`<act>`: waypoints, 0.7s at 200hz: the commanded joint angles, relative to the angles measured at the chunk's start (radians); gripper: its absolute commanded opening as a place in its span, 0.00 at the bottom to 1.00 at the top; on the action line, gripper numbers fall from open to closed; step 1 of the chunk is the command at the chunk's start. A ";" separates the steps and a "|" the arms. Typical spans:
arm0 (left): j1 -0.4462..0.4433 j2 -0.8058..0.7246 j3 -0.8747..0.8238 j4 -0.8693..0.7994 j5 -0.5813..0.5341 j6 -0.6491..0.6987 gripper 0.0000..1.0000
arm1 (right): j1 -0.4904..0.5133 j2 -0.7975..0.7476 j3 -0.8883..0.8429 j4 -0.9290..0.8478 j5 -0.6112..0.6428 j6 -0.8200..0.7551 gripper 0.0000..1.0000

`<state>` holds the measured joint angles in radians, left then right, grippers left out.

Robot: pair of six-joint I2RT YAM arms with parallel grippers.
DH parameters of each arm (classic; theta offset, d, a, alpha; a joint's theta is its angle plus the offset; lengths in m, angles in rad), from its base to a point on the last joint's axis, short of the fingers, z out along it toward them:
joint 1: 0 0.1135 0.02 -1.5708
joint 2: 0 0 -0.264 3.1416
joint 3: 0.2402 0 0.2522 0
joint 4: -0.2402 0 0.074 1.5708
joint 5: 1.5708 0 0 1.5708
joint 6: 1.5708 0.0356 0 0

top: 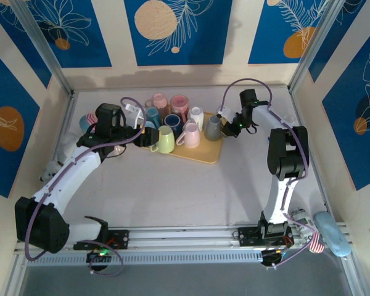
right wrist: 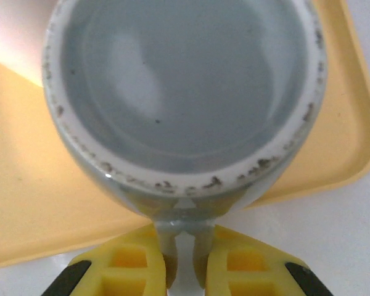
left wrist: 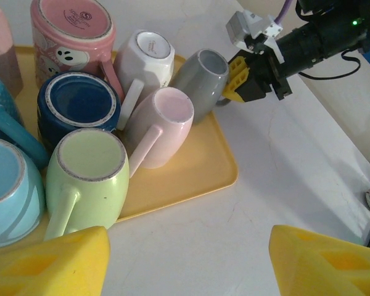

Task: Turn the mug right side up

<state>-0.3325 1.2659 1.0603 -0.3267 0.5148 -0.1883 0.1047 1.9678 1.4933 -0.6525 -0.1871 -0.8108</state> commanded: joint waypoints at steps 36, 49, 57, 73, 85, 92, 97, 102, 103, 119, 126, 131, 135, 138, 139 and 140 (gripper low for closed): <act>-0.017 0.004 -0.005 0.077 0.023 -0.059 0.69 | 0.030 -0.215 -0.029 0.021 -0.117 0.303 0.00; -0.019 0.004 -0.005 0.091 0.028 -0.086 0.69 | 0.043 -0.254 -0.033 0.027 -0.146 0.391 0.00; -0.020 0.004 -0.005 0.103 0.033 -0.107 0.69 | 0.049 -0.285 -0.040 0.040 -0.172 0.449 0.00; -0.022 -0.002 -0.017 0.155 0.045 -0.168 0.69 | 0.064 -0.341 -0.048 0.068 -0.241 0.575 0.00; -0.026 -0.001 -0.034 0.214 0.056 -0.233 0.69 | 0.072 -0.382 -0.057 0.102 -0.289 0.679 0.00; -0.028 -0.003 -0.041 0.250 0.063 -0.278 0.69 | 0.074 -0.407 -0.063 0.129 -0.315 0.751 0.00; -0.029 -0.003 -0.048 0.276 0.071 -0.307 0.69 | 0.075 -0.423 -0.071 0.155 -0.336 0.807 0.00; -0.032 -0.003 -0.056 0.306 0.078 -0.333 0.70 | 0.075 -0.438 -0.078 0.177 -0.365 0.857 0.00; -0.032 -0.003 -0.057 0.311 0.079 -0.341 0.69 | 0.075 -0.441 -0.079 0.182 -0.371 0.867 0.00; -0.042 -0.010 -0.095 0.435 0.085 -0.461 0.69 | 0.077 -0.484 -0.108 0.281 -0.440 1.035 0.00; -0.045 -0.010 -0.116 0.501 0.088 -0.517 0.69 | 0.080 -0.499 -0.124 0.333 -0.477 1.097 0.00; -0.045 -0.011 -0.127 0.540 0.089 -0.566 0.69 | 0.084 -0.510 -0.135 0.365 -0.496 1.139 0.00; -0.046 -0.010 -0.136 0.571 0.091 -0.597 0.69 | 0.089 -0.520 -0.143 0.390 -0.501 1.166 0.00; -0.047 -0.010 -0.142 0.597 0.091 -0.624 0.69 | 0.093 -0.526 -0.150 0.412 -0.499 1.188 0.00; -0.048 -0.010 -0.143 0.603 0.091 -0.633 0.69 | 0.094 -0.529 -0.153 0.419 -0.500 1.195 0.00; -0.048 -0.010 -0.146 0.615 0.092 -0.640 0.69 | 0.095 -0.531 -0.156 0.424 -0.499 1.202 0.00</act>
<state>-0.3641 1.2663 0.9627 0.0292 0.5671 -0.5758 0.1837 1.5040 1.3750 -0.4545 -0.5262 0.0933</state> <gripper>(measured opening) 0.689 0.149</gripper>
